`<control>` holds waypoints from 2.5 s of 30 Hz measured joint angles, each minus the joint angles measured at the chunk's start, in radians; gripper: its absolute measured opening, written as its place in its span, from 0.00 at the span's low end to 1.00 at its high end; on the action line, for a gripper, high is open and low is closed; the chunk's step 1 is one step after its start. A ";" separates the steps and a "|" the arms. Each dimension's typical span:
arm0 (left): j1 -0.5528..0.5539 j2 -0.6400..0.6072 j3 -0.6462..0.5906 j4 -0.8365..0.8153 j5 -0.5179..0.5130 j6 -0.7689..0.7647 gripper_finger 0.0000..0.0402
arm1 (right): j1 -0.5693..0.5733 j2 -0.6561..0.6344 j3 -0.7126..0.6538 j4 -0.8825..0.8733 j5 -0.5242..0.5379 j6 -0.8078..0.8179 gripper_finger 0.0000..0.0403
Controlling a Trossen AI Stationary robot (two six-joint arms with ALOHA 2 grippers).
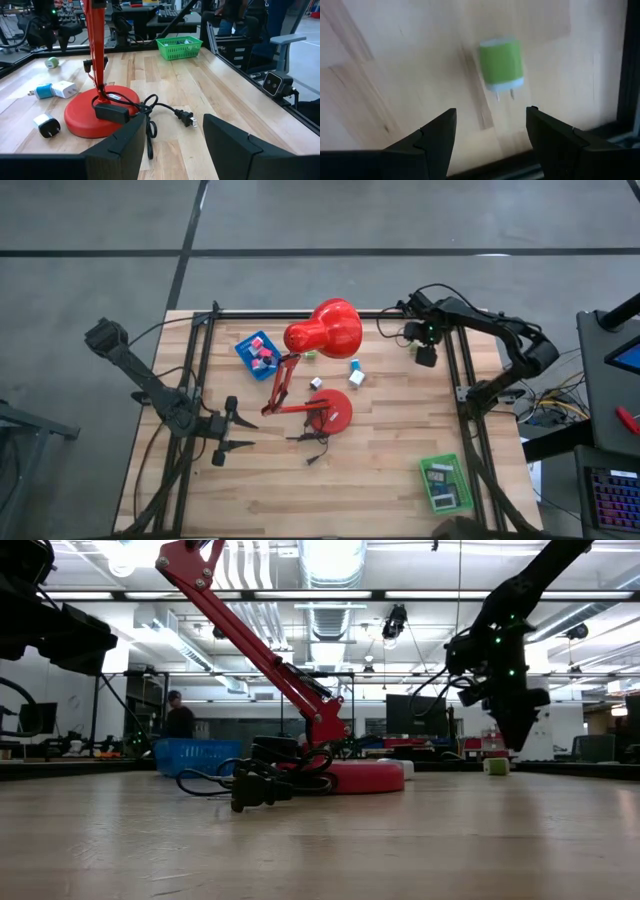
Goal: Pick & Place Office items
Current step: Put the right green charger adapter into the blue bin
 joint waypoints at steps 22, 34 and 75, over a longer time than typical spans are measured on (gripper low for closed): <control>0.000 0.000 -0.021 0.008 0.000 0.002 0.50 | -0.015 0.109 0.060 0.071 -0.012 -0.037 0.57; 0.000 0.000 -0.021 0.008 0.000 0.006 0.50 | -0.018 0.200 0.113 -0.001 -0.054 -0.036 0.57; 0.000 0.000 -0.022 0.012 -0.014 0.019 0.50 | 0.010 0.200 0.069 0.070 -0.041 -0.037 0.29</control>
